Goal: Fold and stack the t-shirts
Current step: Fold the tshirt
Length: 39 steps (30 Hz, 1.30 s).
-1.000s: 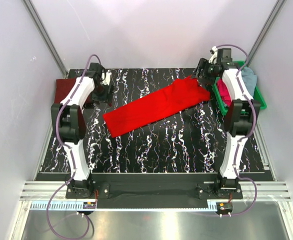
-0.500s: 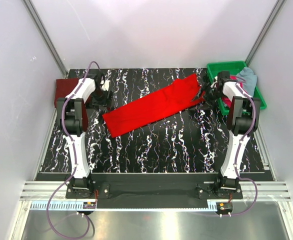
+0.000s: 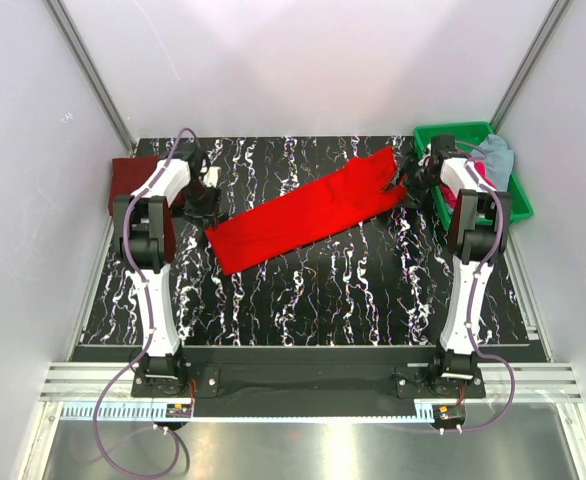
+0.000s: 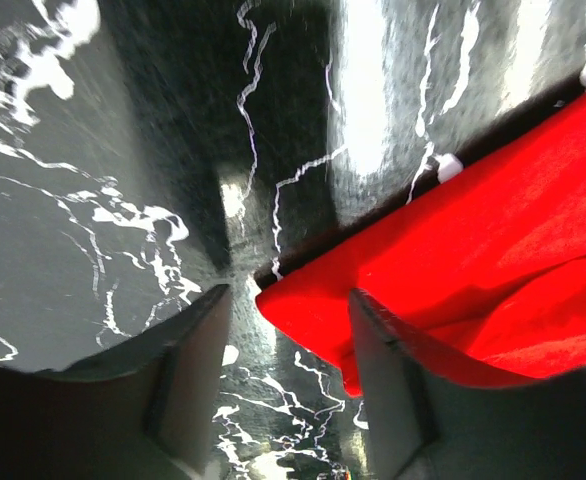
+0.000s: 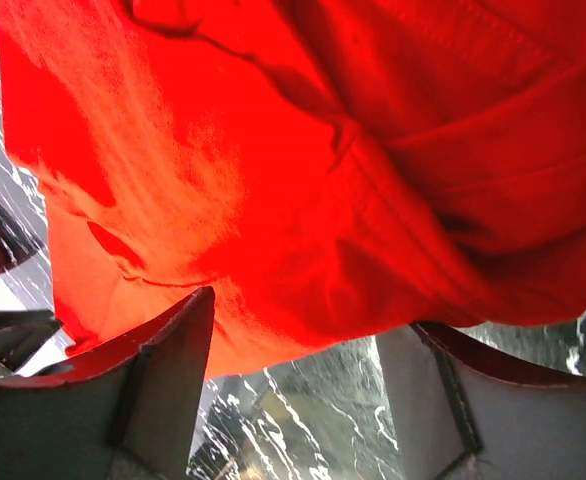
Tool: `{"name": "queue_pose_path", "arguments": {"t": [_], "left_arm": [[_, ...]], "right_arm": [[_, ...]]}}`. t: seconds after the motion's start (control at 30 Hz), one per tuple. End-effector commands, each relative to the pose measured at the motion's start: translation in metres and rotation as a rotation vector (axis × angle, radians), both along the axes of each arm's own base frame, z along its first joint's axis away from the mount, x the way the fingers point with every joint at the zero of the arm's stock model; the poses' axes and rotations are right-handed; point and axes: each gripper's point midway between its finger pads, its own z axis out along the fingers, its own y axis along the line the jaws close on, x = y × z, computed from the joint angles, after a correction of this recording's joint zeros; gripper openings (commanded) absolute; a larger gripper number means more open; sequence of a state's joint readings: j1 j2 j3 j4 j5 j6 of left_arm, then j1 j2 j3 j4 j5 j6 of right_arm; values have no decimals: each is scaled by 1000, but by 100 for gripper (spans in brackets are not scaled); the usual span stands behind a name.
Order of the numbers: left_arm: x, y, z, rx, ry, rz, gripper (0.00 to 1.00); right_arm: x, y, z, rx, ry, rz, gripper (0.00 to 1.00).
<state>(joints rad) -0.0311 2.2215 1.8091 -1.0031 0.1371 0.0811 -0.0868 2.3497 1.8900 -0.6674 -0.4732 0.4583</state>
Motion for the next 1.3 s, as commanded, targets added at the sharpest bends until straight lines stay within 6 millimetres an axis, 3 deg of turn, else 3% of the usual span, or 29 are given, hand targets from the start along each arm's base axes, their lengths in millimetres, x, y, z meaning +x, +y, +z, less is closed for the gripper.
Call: {"name": "queue_pose_path", "arguments": {"t": [0.0,0.1,0.13,0.17,0.2,0.27,0.4,0.47,0.5,0.67,0.73,0.77,0.8,0.87,0.9,0.97,1.0,1.27], "left_arm": [[-7,-4,1,-37,22,-7,46],[-16,-9,-3,-70,53,-12,31],[-19,-12,-4,-89,61,-16,17],[-21,-14,-3,-97,62,-17,8],[-25,-15,-6,-99,74,-19,0],[-30,-18,-4,-119,83,-24,0],[-59,-34,9,-175,120,-36,0],[-73,-43,19,-194,126,-45,0],[-89,-52,16,-202,159,-61,0],[-133,-85,27,-258,205,-130,0],[-153,-97,23,-272,244,-162,0],[-159,-100,25,-276,247,-172,0],[-171,-106,22,-281,273,-191,0],[-181,-111,20,-281,288,-211,0],[-187,-115,19,-279,300,-230,0],[-196,-117,18,-278,311,-249,0],[-200,-120,17,-274,318,-264,0],[-235,-143,21,-266,324,-415,0]], "right_arm": [[23,-15,-2,-54,-45,-45,71],[31,-20,-4,-85,-59,-48,60],[33,-21,-4,-92,-66,-46,57],[35,-23,-3,-100,-72,-48,47],[40,-23,-2,-103,-82,-48,43],[45,-24,-2,-106,-99,-40,30],[69,-28,0,-120,-148,-42,20],[84,-28,13,-122,-199,-40,20],[88,-27,4,-119,-193,-42,20],[112,-20,14,-113,-266,-40,25],[117,-14,4,-93,-268,-35,26],[125,-10,14,-87,-303,-29,26],[126,-8,3,-78,-289,-31,25],[135,0,10,-68,-328,-23,25],[136,3,1,-58,-320,-22,25],[143,13,7,-46,-355,-13,24],[144,16,-1,-41,-348,-13,24],[161,41,-4,11,-411,-3,23]]}}
